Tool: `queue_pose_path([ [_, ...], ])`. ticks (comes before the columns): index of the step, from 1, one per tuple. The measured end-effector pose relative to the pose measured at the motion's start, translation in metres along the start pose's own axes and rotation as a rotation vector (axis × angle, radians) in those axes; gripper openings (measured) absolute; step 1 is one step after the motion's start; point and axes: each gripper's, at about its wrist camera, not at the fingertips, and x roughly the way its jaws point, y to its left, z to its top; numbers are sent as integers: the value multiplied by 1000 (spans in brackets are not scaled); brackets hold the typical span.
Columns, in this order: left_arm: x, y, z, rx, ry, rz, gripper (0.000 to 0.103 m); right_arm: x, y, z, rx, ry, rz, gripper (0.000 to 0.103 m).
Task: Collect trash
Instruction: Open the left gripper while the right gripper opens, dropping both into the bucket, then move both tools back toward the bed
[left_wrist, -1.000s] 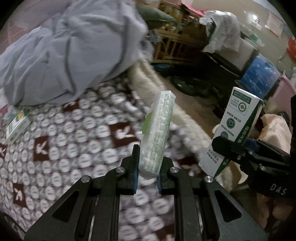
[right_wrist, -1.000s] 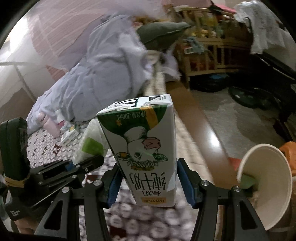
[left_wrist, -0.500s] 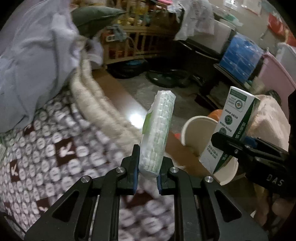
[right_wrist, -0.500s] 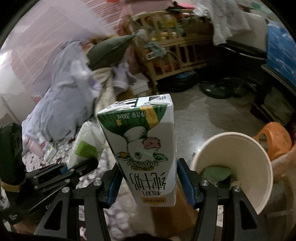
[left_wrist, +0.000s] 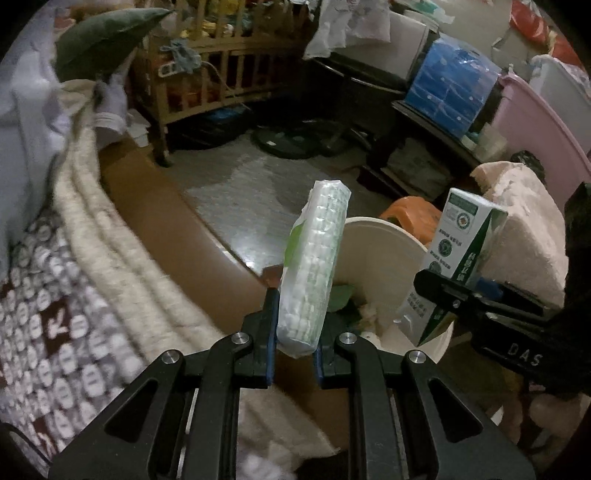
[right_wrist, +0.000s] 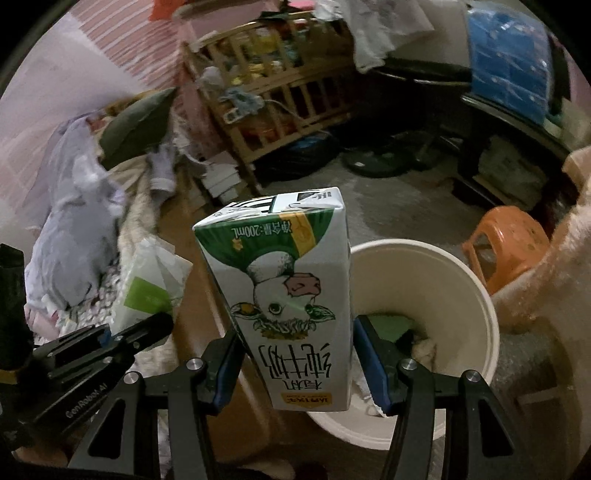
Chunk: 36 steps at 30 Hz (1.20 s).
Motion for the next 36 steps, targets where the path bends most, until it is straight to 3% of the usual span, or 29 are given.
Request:
queue_pose_path([
  [14,39,-29,6,0,68,-163,15,24,-42,-6,89,51,-68,56],
  [15,41,-31,6,-3,70,-175,19,25,-46,-6,99,52,-77,56],
  [17,41,-29,6,-11,71,-192,39,27,-51,-6,118,59,-106,57],
  [18,40,-28,5,-19,66,-206,54,28,-54,-7,127,59,-124,63],
  [19,38,-26,5,-27,58,-217,56,28,-55,-7,134,55,-135,71],
  [20,36,-25,4,-30,50,-223,56,27,-57,-7,138,52,-138,72],
  [26,20,-8,-3,-33,28,-158,56,30,-49,-8,140,66,-111,72],
  [36,-11,45,-19,-94,-24,-7,56,30,6,-7,35,64,-52,72],
])
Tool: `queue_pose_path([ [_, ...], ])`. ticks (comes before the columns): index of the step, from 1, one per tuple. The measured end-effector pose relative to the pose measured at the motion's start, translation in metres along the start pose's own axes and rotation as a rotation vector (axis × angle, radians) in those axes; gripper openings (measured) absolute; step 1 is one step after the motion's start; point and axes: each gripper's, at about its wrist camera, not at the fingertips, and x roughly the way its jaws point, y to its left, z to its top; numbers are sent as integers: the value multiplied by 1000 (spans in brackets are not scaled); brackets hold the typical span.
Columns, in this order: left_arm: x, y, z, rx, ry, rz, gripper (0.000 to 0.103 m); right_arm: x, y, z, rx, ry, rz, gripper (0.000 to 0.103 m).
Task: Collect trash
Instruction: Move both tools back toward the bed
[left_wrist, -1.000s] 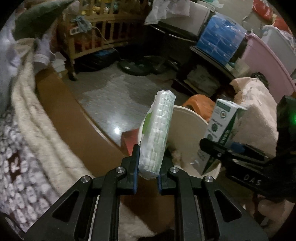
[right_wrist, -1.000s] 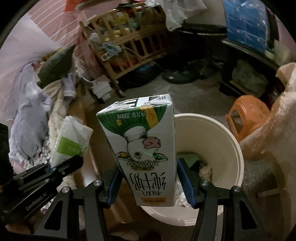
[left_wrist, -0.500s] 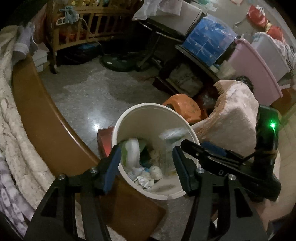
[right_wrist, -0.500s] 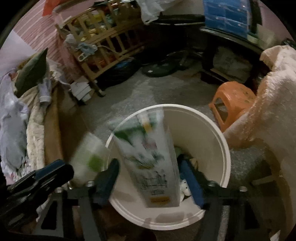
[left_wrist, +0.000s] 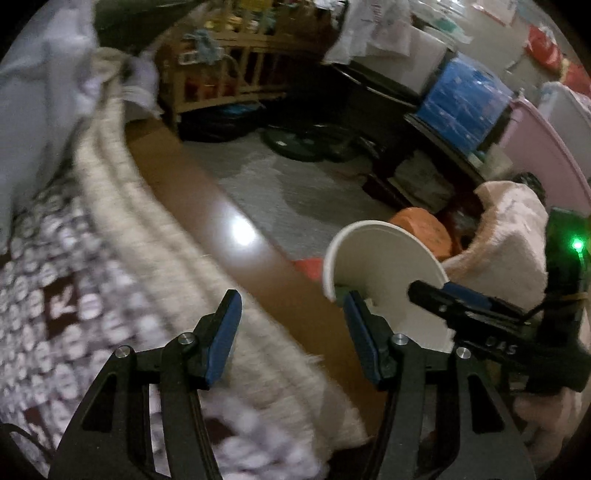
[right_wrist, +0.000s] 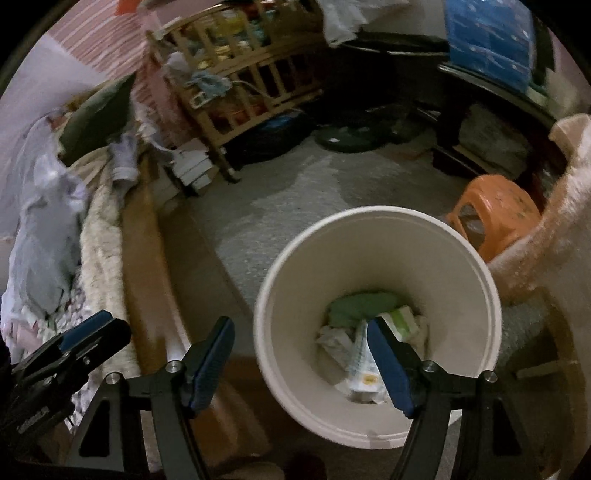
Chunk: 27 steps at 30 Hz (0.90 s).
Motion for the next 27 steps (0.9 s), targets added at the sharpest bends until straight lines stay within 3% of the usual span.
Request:
queue_pose_path([
  [15,-58,110,-43,-134,-54,210,56,-3,118,-12,-190,0,130,72],
  [27,-119,241,-86,-316,-70,376,56,35,247,-50,-409,115,271,72],
])
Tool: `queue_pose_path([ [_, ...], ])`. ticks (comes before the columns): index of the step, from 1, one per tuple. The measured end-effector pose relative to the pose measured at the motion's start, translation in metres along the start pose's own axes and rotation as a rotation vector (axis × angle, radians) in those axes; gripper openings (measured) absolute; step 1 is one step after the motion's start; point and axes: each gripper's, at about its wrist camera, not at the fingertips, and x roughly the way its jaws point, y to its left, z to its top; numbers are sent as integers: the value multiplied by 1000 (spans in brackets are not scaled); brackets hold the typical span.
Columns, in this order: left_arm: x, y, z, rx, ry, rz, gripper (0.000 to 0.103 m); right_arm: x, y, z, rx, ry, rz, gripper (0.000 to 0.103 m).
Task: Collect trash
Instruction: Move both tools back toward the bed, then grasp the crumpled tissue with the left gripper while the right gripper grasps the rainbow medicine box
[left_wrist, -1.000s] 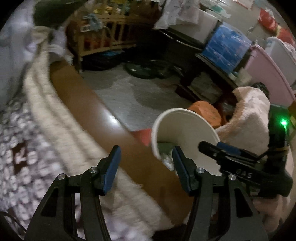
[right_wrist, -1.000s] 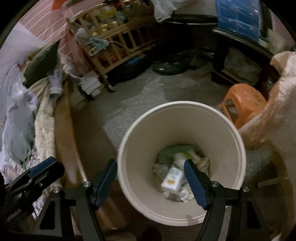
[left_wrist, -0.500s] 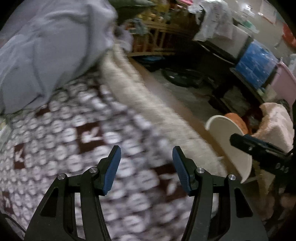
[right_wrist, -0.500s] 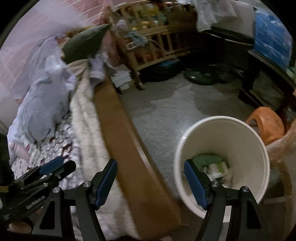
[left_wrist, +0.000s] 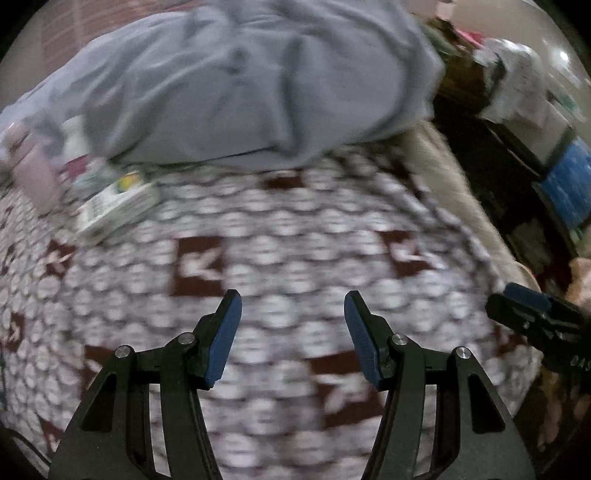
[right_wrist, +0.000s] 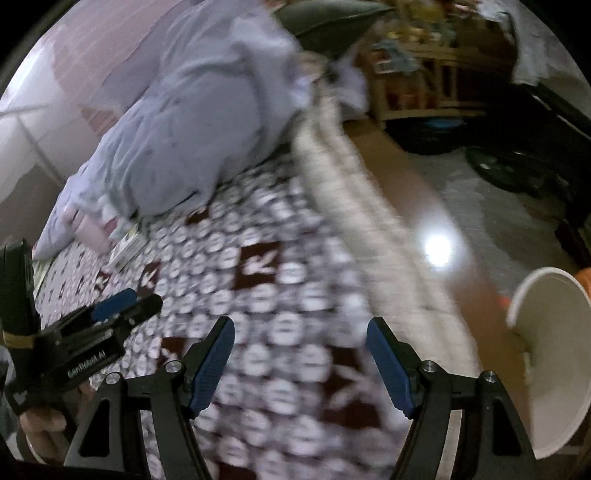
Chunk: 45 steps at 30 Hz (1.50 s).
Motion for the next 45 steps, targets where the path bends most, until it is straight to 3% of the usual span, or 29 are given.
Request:
queue_pose_path([
  [8,6,118,15,-156,2,120,56,48,66,9,-87,77,73,72],
  [13,17,202,44,-285,-23,219,56,68,95,18,-125,94,91,72],
  [18,41,256,71,-342,-18,304,56,78,107,27,-130,95,101,72],
  [21,61,273,81,-348,6,338,56,82,110,31,-126,96,102,72],
  [28,78,254,72,-280,51,238,56,88,111,40,-129,95,87,72],
  [29,76,247,68,-271,53,186,56,89,111,42,-126,93,83,72],
  [30,74,238,62,-276,69,82,56,91,111,43,-123,92,80,72],
  [32,68,223,55,-257,76,12,56,95,112,49,-116,89,76,72],
  [38,30,213,45,-186,2,62,56,117,145,66,-122,92,136,72],
  [45,-7,268,49,-272,-55,154,57,165,228,87,-215,101,184,75],
])
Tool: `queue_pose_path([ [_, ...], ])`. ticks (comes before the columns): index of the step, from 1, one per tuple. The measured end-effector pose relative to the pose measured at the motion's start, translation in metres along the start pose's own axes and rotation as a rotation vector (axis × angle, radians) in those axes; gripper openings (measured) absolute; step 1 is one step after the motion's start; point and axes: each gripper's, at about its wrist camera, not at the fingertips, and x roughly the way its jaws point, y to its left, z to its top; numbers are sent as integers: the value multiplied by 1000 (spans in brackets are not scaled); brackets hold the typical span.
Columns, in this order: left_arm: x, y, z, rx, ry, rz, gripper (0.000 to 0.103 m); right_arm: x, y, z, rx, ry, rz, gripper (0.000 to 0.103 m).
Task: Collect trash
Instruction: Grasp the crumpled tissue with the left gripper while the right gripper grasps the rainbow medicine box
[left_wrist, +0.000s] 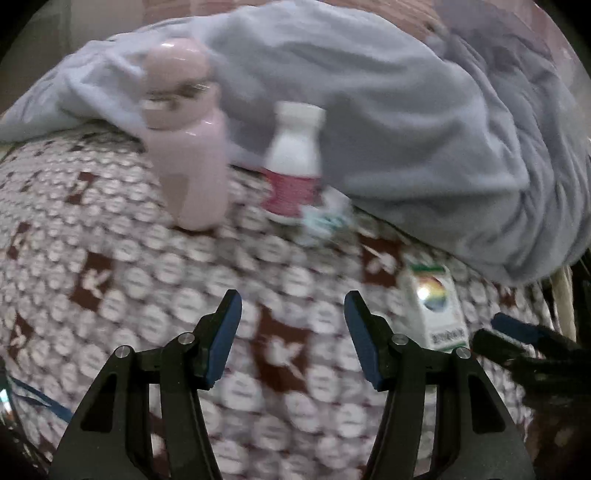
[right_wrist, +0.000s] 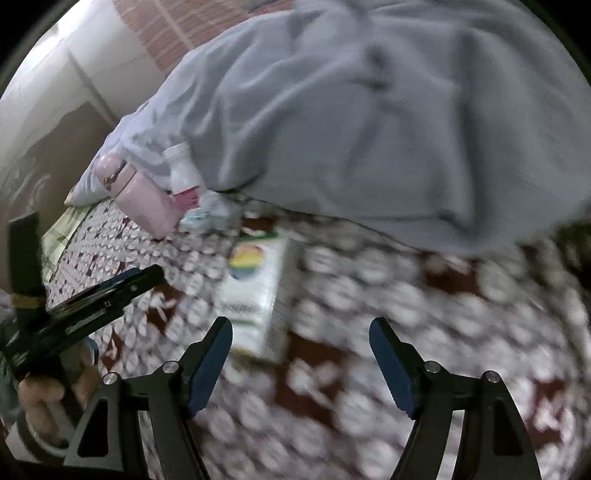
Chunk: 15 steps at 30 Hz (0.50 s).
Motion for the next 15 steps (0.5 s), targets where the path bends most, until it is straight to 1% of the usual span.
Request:
queue_pose_path([
  [2,4,7,8,-23,-4,9,57,24,16,8,-24,18,-16,76],
  [4,8,8,13,-28,-7,10,60,47,25,10,-41,57,-28,75],
  [5,13,5,19,-26,-11,9,60,54,26,8,-43,70,-25,72],
  [6,19,0,22,-23,-16,8,61,58,23,5,-38,71,-26,57],
  [8,32,-13,27,-17,-32,9,62,48,14,-2,-33,44,-14,58],
  [9,39,-17,30,-18,-36,13,63,40,9,-7,-40,35,-24,58],
  [12,63,-29,38,-32,-41,52,63,14,-10,-19,-43,17,-24,58],
  [14,80,-33,41,-61,-43,88,63,-5,-27,-29,-34,4,-35,58],
  [15,87,-33,42,-79,-39,86,63,-11,-33,-32,-23,-5,-35,58],
])
